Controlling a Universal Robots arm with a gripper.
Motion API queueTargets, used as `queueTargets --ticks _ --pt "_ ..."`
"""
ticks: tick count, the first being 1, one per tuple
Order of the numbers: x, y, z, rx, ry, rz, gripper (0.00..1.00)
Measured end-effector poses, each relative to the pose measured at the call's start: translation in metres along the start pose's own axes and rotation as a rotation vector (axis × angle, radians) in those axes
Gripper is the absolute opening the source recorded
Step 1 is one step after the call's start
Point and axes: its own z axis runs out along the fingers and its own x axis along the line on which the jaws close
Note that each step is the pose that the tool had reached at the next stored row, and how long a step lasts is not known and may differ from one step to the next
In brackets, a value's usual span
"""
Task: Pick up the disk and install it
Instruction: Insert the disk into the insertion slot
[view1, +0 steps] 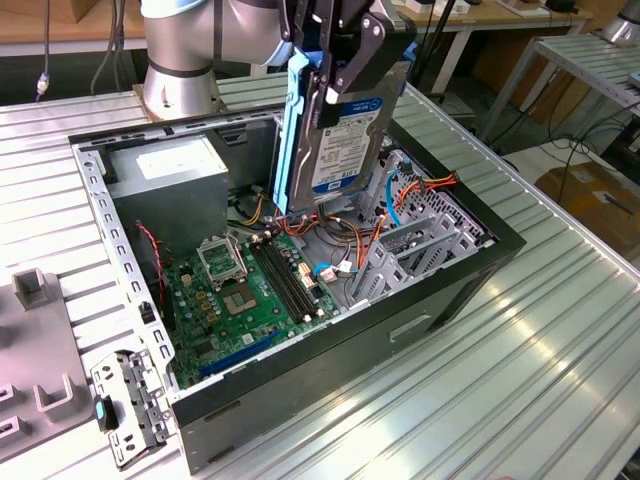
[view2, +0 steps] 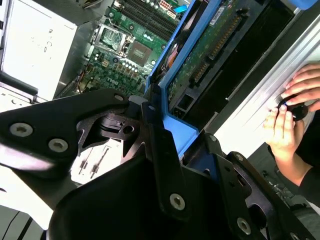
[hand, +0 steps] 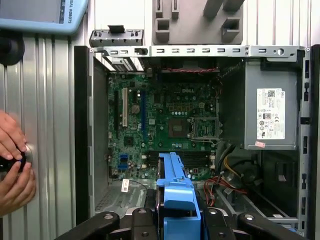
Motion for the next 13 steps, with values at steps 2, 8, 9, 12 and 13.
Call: queueTargets --ticks 2,8,9,12,13 --pt "0.0000 -0.0009 0.0001 -0.0001 0.0008 0.000 0.37" --pt "-0.0001 -0.0034 0.0002 0.0000 0.0008 0.000 0.37" --pt "-0.0001 -0.0034 0.0002 0.0000 0.0008 0.000 0.37" --pt "-0.0001 -0.0035 0.0002 0.0000 0.0008 0.000 0.37" --pt "-0.0001 -0.0035 0.0002 0.0000 0.0008 0.000 0.37"
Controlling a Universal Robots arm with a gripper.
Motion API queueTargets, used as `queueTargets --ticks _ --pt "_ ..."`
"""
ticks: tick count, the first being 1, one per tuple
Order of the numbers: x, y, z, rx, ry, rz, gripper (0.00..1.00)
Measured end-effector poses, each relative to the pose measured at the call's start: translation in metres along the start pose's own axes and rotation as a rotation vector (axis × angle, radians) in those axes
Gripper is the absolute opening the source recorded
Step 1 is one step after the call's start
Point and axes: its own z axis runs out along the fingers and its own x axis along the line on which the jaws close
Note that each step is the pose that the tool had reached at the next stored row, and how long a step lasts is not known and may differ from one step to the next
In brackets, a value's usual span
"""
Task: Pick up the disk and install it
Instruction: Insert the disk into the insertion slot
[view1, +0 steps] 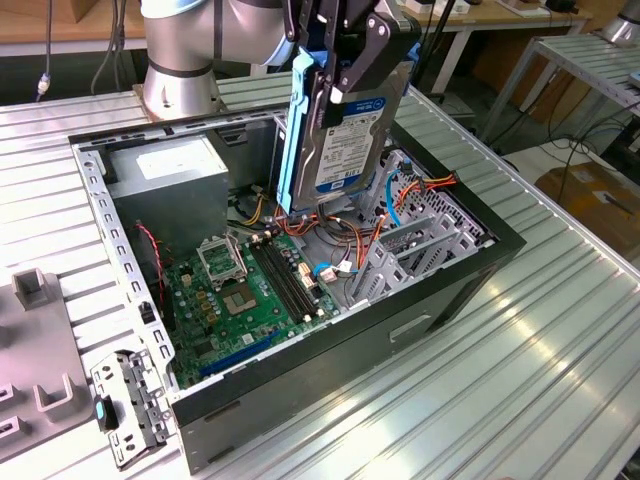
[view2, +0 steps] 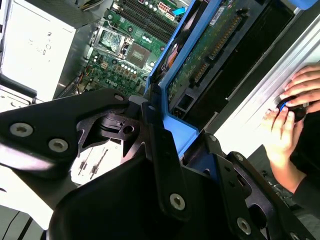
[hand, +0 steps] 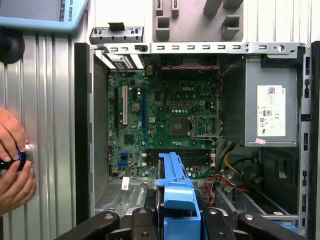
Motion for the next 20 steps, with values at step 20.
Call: queueTargets --ticks 20 --pt "0.0359 -0.0370 0.0160 0.0000 0.0008 0.000 0.37"
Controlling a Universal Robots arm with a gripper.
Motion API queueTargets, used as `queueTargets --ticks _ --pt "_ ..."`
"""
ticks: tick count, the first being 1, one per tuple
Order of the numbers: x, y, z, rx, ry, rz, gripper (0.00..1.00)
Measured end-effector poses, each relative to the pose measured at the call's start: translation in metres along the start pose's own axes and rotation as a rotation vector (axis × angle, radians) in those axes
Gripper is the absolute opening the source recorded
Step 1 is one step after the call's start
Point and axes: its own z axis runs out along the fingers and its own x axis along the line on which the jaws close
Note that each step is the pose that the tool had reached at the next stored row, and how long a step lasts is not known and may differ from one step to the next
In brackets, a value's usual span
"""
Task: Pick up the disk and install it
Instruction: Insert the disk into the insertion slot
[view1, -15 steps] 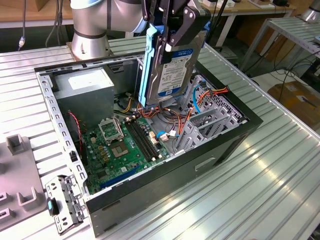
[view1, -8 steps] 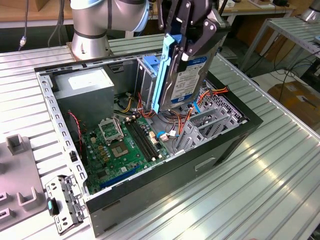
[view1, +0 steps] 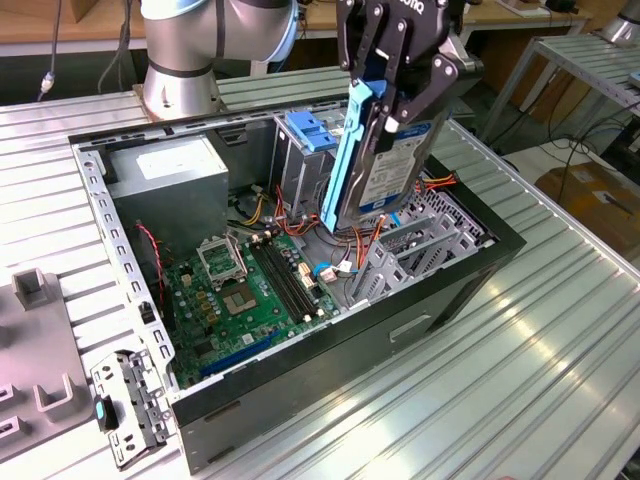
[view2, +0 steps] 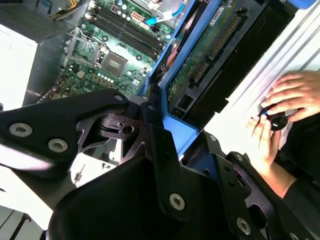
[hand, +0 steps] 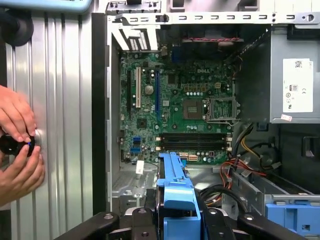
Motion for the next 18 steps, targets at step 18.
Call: queueTargets --ticks 18 --pt "0.0066 -0.0378 0.0182 0.0001 0.0056 0.000 0.37"
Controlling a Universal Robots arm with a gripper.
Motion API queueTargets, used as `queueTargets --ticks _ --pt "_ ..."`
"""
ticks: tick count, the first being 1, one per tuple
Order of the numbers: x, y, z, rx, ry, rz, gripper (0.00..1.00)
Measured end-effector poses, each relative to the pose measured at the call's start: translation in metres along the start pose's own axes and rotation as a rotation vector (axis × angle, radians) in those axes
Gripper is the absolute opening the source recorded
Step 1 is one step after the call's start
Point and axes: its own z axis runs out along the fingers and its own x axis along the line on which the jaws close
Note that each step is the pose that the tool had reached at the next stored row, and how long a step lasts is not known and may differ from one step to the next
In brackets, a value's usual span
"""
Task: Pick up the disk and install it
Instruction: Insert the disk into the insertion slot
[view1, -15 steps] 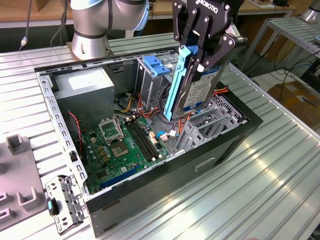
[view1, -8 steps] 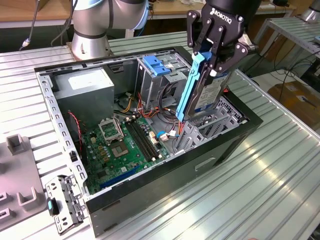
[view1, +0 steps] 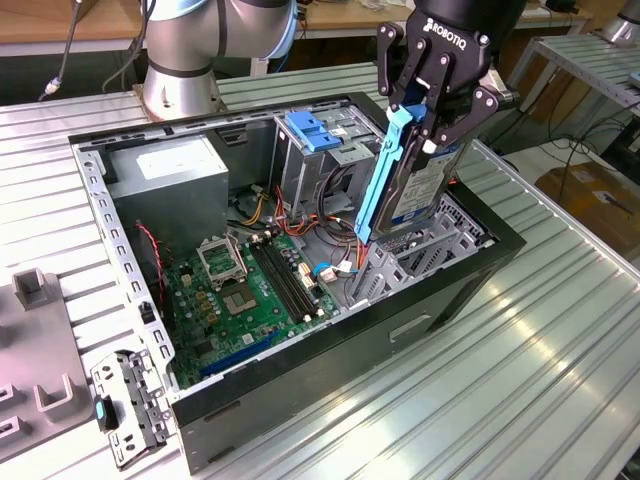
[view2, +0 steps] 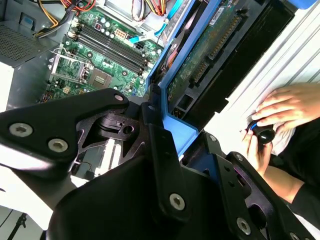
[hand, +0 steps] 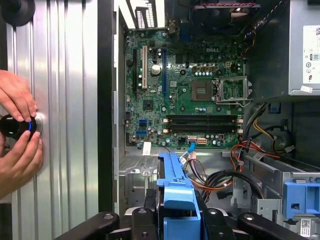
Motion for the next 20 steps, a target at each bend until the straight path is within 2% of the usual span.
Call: queueTargets --ticks 7,9,14,16,20 --pt "0.0000 -0.0001 0.0001 0.0000 0.0000 0.000 0.37" --pt "0.0049 -0.0010 0.0007 0.0001 0.0004 0.000 0.37" --pt "0.0070 -0.0167 0.0027 0.0000 0.0011 0.000 0.37" --pt "0.0071 -0.0249 0.0044 0.0001 0.0012 0.000 0.37" --pt "0.0122 -0.0307 0.0106 0.0000 0.0011 0.000 0.37"
